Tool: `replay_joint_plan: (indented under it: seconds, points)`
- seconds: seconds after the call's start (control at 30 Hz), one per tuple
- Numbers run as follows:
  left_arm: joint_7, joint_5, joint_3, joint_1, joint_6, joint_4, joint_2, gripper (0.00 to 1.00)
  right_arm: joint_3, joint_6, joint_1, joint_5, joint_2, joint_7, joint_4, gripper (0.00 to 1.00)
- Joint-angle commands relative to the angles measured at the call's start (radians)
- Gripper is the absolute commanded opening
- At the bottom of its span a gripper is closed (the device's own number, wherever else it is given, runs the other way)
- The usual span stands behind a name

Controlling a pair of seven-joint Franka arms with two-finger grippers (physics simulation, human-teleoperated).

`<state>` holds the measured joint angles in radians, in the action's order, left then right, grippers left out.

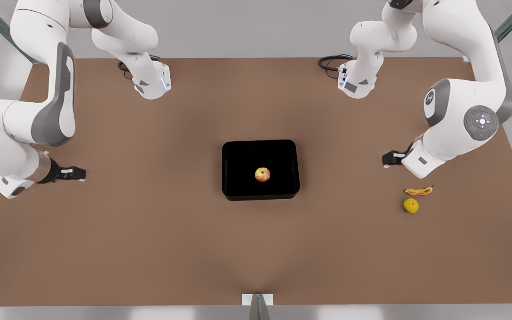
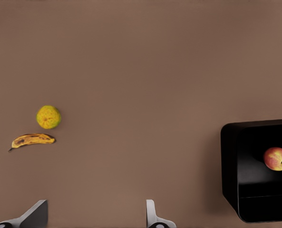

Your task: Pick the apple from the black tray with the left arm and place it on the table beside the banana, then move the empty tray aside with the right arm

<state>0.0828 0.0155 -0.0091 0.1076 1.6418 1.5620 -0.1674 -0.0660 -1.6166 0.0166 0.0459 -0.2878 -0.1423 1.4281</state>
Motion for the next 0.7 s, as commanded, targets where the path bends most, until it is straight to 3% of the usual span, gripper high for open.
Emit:
replay_joint_plan:
  seconds: [0.0,0.1,0.2,0.27,0.33,0.5,0.67]
  points:
    - [0.078,-0.002,0.0,0.001,0.064,0.0,0.0,1.0,-0.001,0.012,0.0,0.002,0.001,-0.143,-0.021,1.0]
    - [0.068,0.023,-0.005,0.014,0.062,-0.039,-0.018,1.0,-0.008,0.027,0.005,0.028,0.001,-0.143,-0.023,1.0]
    - [0.365,0.017,-0.017,0.314,0.062,-0.226,-0.193,1.0,-0.005,0.029,-0.001,0.017,0.001,-0.14,-0.023,1.0]
    - [0.399,-0.025,-0.017,0.434,0.079,-0.26,-0.26,1.0,0.002,0.029,-0.003,-0.001,-0.001,-0.106,-0.023,1.0]
    - [0.738,-0.101,-0.014,0.53,0.225,-0.263,-0.38,1.0,0.002,0.029,-0.003,-0.001,-0.002,-0.105,-0.023,1.0]
    - [0.92,-0.123,-0.025,0.613,0.345,-0.343,-0.557,1.0,0.005,0.027,-0.004,-0.001,-0.008,-0.105,-0.023,1.0]
    - [0.991,-0.14,-0.02,0.641,0.36,-0.341,-0.575,1.0,0.011,0.027,-0.006,-0.001,-0.013,-0.105,-0.025,1.0]
